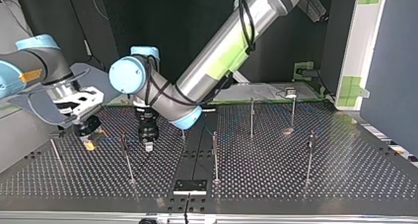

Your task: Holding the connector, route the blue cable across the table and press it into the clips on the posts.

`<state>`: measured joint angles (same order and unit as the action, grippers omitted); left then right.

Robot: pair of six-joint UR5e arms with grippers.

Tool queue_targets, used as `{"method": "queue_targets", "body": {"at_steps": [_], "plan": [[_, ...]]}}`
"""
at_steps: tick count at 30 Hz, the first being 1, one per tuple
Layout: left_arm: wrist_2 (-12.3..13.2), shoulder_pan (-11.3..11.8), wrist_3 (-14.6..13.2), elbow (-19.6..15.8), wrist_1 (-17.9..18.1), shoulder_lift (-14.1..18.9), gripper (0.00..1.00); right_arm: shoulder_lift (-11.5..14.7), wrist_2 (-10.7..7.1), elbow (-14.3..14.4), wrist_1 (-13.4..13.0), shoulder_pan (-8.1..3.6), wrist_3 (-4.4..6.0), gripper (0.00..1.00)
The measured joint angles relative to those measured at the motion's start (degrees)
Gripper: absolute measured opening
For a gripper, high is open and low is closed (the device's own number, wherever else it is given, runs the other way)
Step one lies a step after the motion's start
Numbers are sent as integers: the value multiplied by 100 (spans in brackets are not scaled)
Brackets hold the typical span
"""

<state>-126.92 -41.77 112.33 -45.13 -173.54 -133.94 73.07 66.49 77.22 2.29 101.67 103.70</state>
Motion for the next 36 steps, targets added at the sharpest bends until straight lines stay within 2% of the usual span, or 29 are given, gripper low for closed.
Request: {"method": "queue_targets", "body": {"at_steps": [9,15,16,17,18,19,20,21,22,23,24,25,36], "plan": [[393,167,-32,-1,115,-11,0,-124,-54,-209,-8,-64,17,0],[526,201,-45,-2,-34,-11,0,-136,-106,-284,-9,-102,20,0],[537,195,-44,-2,-73,-11,15,-136,-109,-286,-9,-104,20,0],[550,183,-43,-2,-124,-9,15,-137,-112,-287,-7,-105,19,0],[558,169,-40,-2,-160,-9,24,-137,-114,-288,-5,-106,15,0],[564,151,-38,-3,-196,-10,41,-137,-115,-289,-4,-106,11,0],[571,125,-38,-3,-248,-11,41,-138,-115,-289,-3,-106,7,0],[575,105,-37,-3,-289,-9,54,-138,-116,-289,-3,-106,3,0],[573,85,-35,-3,-328,-7,75,-138,-116,-289,-2,-105,0,0],[571,60,-32,-3,-382,-7,75,-138,-117,-289,-2,-102,-2,0],[568,46,-29,-3,-428,-7,93,-138,-117,-290,-1,-96,-5,0],[566,34,-21,-5,-474,-6,100,-138,-117,-290,-1,-92,-8,0],[448,1,60,-7,-1020,44,100,-138,-119,-290,6,-66,-10,0]]}}
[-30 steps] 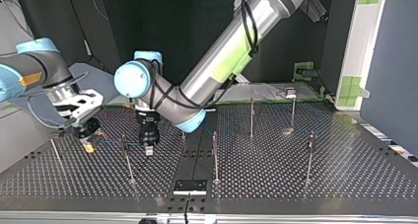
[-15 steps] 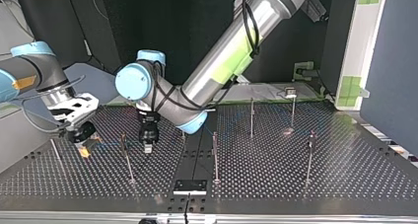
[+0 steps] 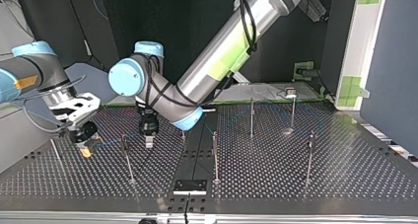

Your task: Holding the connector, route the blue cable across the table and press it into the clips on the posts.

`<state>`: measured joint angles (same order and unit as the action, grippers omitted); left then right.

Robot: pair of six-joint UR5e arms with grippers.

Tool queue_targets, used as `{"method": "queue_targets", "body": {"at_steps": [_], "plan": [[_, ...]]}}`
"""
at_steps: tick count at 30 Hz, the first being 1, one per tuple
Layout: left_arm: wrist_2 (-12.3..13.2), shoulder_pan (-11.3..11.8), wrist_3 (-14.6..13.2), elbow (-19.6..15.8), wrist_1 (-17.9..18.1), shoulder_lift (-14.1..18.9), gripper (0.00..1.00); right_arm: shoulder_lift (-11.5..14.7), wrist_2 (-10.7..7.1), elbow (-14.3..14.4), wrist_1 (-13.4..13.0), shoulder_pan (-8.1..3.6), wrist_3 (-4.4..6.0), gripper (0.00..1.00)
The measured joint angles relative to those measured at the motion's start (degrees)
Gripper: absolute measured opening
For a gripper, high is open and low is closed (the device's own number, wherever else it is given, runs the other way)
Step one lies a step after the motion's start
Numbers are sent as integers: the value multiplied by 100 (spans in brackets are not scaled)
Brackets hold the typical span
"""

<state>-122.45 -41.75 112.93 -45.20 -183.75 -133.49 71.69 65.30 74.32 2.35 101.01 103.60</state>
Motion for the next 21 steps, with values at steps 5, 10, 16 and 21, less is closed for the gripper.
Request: {"method": "queue_targets", "body": {"at_steps": [5,10,16,21], "plan": [[-16,-54,37,-57,-231,156,100,0,-2,0,1,8,11,0],[73,-151,18,-237,-376,357,100,0,-5,0,7,20,28,0],[356,-307,-73,-541,-160,663,100,-2,-5,0,10,54,30,0],[403,-333,-60,-813,108,936,100,-2,-1,0,16,73,31,0]]}}
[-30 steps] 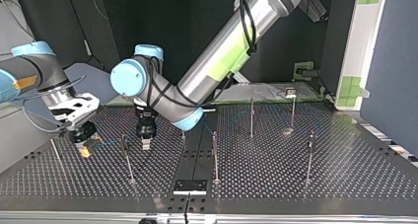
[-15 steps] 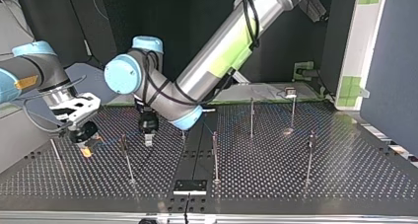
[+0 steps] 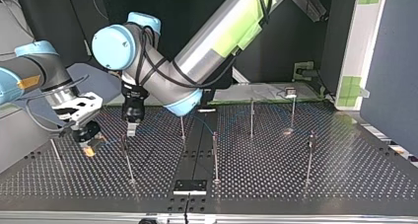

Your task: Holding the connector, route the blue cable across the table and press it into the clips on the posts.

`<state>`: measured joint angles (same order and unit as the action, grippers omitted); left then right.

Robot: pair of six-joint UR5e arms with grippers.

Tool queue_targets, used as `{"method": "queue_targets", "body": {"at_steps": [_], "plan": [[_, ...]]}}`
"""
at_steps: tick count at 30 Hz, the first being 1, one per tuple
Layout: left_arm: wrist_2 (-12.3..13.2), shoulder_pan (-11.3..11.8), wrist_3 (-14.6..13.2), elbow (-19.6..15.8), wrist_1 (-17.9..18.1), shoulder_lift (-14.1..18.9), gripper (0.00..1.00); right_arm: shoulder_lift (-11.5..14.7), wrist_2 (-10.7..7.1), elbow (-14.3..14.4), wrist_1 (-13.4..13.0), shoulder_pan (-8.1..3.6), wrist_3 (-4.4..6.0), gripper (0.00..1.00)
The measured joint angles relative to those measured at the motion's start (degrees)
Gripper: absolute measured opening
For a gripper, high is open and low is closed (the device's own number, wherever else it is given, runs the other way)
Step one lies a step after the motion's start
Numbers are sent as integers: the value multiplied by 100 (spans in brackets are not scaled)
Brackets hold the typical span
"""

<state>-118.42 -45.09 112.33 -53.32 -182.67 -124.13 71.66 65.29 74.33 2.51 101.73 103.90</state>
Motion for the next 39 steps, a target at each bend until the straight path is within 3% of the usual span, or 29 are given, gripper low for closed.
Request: {"method": "queue_targets", "body": {"at_steps": [9,25,39], "plan": [[-282,134,-22,-449,446,448,100,-3,2,2,-2,22,0,0],[-337,81,-7,-1228,1228,1227,100,-6,2,4,3,80,1,0],[-970,-46,-107,-1931,1931,1930,100,-9,5,5,8,132,-7,0]]}}
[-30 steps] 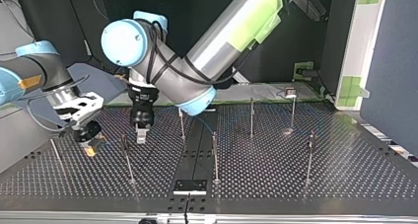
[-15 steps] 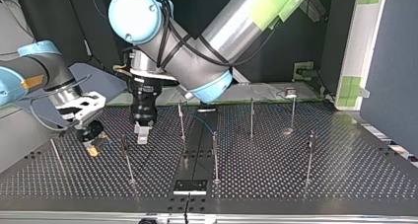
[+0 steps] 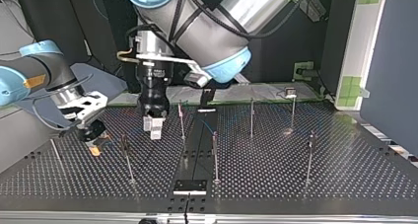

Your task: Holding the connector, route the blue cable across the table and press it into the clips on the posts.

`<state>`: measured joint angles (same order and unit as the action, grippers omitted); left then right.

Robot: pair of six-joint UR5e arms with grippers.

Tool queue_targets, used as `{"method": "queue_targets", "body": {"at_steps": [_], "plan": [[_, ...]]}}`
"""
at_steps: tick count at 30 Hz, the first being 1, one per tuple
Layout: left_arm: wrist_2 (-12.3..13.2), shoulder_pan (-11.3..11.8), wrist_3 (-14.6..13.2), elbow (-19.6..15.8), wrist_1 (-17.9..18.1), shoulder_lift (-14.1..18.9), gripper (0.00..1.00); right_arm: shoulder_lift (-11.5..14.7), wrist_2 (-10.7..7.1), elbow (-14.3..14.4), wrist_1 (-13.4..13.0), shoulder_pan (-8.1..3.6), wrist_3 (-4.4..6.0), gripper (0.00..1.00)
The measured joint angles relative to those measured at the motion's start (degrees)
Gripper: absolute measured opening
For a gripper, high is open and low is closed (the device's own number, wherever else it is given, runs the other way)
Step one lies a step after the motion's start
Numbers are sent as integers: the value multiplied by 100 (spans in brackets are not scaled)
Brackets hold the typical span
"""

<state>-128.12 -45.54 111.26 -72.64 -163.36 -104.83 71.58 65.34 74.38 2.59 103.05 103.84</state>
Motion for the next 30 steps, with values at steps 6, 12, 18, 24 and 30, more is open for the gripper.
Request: {"method": "queue_targets", "body": {"at_steps": [6,12,18,24,30], "plan": [[-325,-177,-165,-325,323,325,100,0,-3,1,1,26,-9,0],[-556,-173,-192,-681,679,557,100,2,-6,0,4,45,-9,0],[-558,-223,-458,-982,981,343,100,2,-6,0,11,51,-4,0],[-436,-299,-582,-1294,1293,37,100,2,-1,-2,13,59,-11,0],[-603,-575,-316,-1615,1615,-283,100,2,1,-1,12,63,-18,0]]}}
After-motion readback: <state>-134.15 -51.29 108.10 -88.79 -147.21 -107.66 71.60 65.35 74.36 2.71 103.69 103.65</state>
